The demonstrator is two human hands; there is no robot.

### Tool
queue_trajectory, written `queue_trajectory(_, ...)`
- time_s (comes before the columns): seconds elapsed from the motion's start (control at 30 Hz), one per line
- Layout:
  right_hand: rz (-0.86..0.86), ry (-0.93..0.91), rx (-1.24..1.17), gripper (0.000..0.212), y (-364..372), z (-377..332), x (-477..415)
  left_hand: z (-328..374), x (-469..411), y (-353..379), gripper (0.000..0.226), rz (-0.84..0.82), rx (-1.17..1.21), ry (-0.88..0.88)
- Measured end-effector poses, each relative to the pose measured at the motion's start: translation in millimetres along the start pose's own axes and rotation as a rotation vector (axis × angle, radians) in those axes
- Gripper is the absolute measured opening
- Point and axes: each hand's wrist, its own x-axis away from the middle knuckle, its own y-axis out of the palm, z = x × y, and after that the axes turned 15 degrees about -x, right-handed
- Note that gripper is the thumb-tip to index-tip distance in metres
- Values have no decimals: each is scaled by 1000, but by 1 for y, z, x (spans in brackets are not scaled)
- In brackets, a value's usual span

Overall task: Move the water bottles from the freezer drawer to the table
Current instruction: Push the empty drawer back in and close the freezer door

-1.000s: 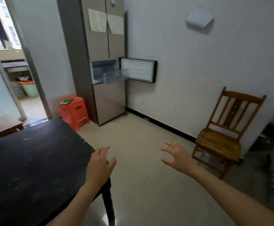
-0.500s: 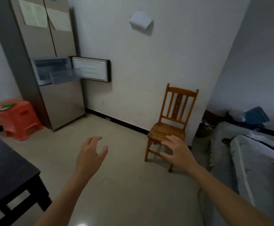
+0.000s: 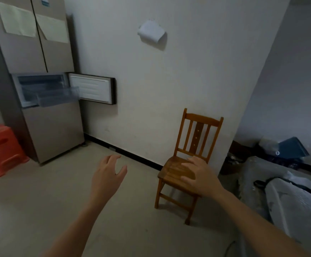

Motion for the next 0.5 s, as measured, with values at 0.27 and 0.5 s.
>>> queue_trajectory(0.27, -1, 1, -2, 45, -2, 69, -113, 11, -105, 73, 36, -21, -17, -33)
queue_trajectory(0.5, -27, -48, -87, 46, 27, 134, -208, 10, -161, 144, 35, -50, -85, -72)
